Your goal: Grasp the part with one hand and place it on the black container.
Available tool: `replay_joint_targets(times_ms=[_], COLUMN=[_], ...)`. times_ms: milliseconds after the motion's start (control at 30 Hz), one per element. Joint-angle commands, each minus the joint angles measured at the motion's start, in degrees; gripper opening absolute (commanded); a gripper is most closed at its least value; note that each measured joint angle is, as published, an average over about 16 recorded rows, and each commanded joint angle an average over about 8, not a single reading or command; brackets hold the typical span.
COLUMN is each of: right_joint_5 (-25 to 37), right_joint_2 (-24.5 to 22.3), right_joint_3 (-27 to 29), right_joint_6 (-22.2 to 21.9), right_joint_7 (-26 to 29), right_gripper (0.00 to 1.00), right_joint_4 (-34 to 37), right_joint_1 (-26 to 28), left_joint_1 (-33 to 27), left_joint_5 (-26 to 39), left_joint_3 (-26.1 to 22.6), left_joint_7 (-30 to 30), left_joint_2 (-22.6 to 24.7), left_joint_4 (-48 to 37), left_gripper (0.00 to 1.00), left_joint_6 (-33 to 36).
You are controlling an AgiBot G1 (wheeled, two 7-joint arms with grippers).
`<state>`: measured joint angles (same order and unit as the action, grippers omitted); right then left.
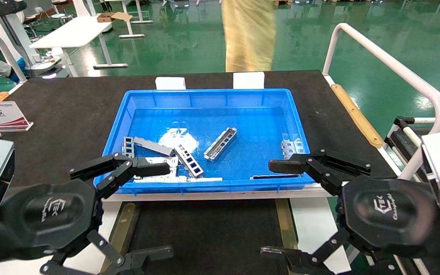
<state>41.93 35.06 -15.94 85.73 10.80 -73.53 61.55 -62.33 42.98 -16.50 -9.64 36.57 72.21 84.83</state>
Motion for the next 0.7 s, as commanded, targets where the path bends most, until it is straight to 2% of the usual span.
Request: replay_joint_targets(times_ms=[33,300,700], right_joint_5=[0.0,-0.02,-0.06], right_joint_2=[0.0,-0.01,-0.03], right_joint_3=[0.0,-0.04,-0.1], right_joint_6=[0.01,0.0,-0.02], right_joint_7=[0.0,-0.02,-0.05], right_gripper=[1.0,1.0,1.0], right_joint_4=[0.01,0.03,0.03], right_joint_1=[0.0,0.02,0.04], left_joint_1=[-0.14,-3.77,-14.63], left_joint_5=[0.23,4.35,13.11], left_joint_3=[-0.04,-2.45,-7.5], left_joint_7=[0.21,4.56,15.51], left_joint_2=[0.37,5.64,16.92], left_joint_4=[-0.04,-8.63,-34.39], left_gripper=[1.0,1.0,1.0], left_joint_6=[-0.43,0.47,2.32])
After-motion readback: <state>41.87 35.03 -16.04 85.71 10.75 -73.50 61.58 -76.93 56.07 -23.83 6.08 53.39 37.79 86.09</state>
